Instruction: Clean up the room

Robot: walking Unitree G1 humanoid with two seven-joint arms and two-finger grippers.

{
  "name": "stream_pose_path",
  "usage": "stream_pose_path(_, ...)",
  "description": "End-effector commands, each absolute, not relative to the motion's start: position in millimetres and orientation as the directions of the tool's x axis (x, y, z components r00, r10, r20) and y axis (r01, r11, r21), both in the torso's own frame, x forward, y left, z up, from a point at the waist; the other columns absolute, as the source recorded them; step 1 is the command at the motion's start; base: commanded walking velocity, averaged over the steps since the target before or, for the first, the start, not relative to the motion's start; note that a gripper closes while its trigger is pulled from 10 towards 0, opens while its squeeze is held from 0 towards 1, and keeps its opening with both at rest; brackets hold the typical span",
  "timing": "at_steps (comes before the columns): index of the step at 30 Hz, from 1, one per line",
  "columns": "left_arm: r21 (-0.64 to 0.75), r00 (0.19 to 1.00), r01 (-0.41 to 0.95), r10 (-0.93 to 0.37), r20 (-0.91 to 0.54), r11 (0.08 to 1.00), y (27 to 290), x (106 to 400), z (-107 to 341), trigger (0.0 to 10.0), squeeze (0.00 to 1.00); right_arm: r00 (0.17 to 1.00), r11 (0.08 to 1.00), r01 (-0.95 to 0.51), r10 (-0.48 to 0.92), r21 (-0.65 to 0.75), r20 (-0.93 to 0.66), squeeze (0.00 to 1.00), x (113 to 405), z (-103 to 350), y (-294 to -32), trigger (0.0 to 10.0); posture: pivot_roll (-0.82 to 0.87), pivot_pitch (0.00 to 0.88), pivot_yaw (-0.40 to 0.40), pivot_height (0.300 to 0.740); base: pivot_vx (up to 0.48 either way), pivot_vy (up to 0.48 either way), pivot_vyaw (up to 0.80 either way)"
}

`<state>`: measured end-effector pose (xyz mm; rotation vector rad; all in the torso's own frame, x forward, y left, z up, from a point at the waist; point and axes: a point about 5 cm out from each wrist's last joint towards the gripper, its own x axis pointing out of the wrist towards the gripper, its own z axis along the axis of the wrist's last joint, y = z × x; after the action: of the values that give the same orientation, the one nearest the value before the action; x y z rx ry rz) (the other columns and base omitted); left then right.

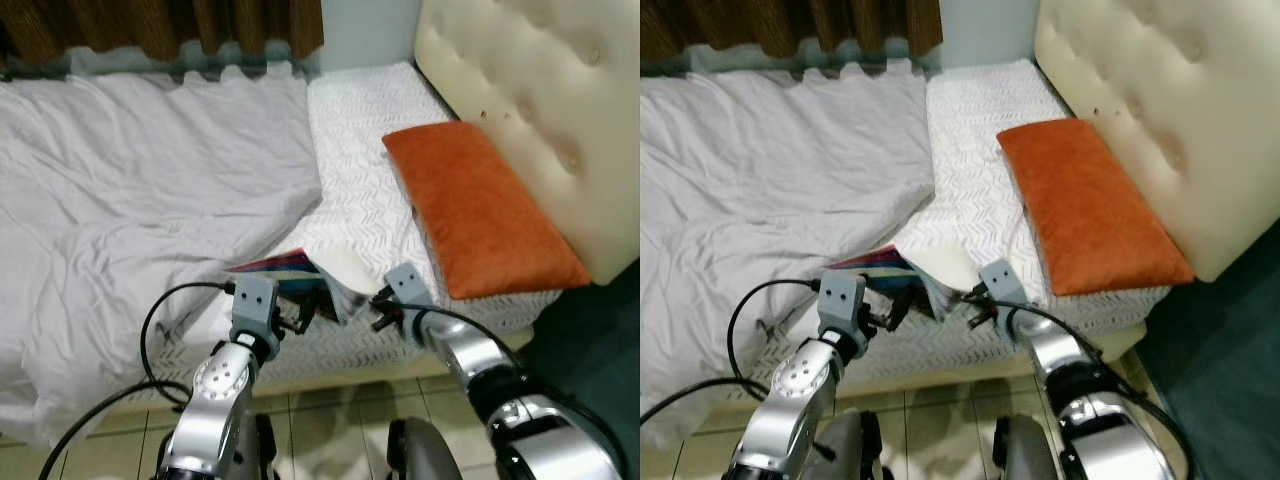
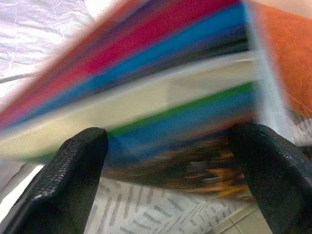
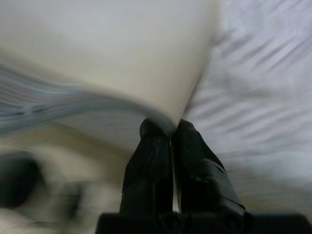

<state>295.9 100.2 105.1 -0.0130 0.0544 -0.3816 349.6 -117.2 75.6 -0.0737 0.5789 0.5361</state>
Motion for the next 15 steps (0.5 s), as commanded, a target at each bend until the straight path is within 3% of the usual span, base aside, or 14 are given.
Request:
stream_pose_path(1,-0.013,0.918,0.393,-0.393,-0.05,0.919,97,295,106,10.0,0.0,0.603,0.771,-0.535,0.635,0.346,-0.483,0.0,342,86,-94,10.0,0.02,0.152,0.016,0.635,0.0,0.0,0.0)
stream_pose_path(2,-0.013,0.918,0.393,-0.393,-0.05,0.919,97,295,106,10.0,0.0,0.603,0.771,-0.535,0.635,0.346,-0.483,0.0,342,86,-94,10.0,0.02,0.152,0.016,0.635,0.0,0.0,0.0)
stream_pose_path(4,0.01,0.926,0.378,-0.378,-0.02,0.926,100,298,112,10.0,0.0,0.541,0.665,-0.537,0.743,0.518,-0.393,0.0,336,101,-80,10.0,0.01,0.147,0.015,0.635,0.0,0.0,0.0)
stream_pose_path(7,0.044,0.936,0.349,-0.351,0.038,0.936,107,306,126,10.0,0.0,0.503,0.586,-0.533,0.799,0.611,-0.328,0.0,331,113,-71,10.0,0.01,0.147,0.018,0.635,0.0,0.0,0.0)
stream_pose_path(8,0.057,0.947,0.301,-0.305,0.096,0.952,120,325,148,10.0,0.0,0.47,0.525,-0.522,0.835,0.672,-0.287,0.0,326,118,-66,10.0,0.01,0.148,0.019,0.635,0.0,0.0,0.0)
stream_pose_path(11,0.084,0.947,0.284,-0.293,0.129,0.955,126,340,165,10.0,0.0,0.465,0.506,-0.498,0.841,0.704,-0.276,0.0,325,118,-65,10.0,0.02,0.145,0.025,0.635,0.0,0.0,0.0)
stream_pose_path(13,0.178,0.939,0.252,-0.285,0.193,0.951,139,373,206,10.0,0.0,0.455,0.466,-0.431,0.852,0.773,-0.259,0.0,318,116,-60,10.0,0.01,0.144,0.039,0.635,0.0,0.0,0.0)
stream_pose_path(14,0.178,0.939,0.252,-0.285,0.193,0.951,139,373,206,10.0,0.0,0.455,0.466,-0.431,0.852,0.773,-0.259,0.0,318,116,-60,10.0,0.01,0.144,0.039,0.635,0.0,0.0,0.0)
stream_pose_path(15,0.245,0.932,0.242,-0.295,0.212,0.939,143,395,239,10.0,0.0,0.455,0.4,-0.386,0.866,0.831,-0.206,0.0,313,120,-53,10.0,0.0,0.14,0.058,0.635,0.0,0.0,0.0)
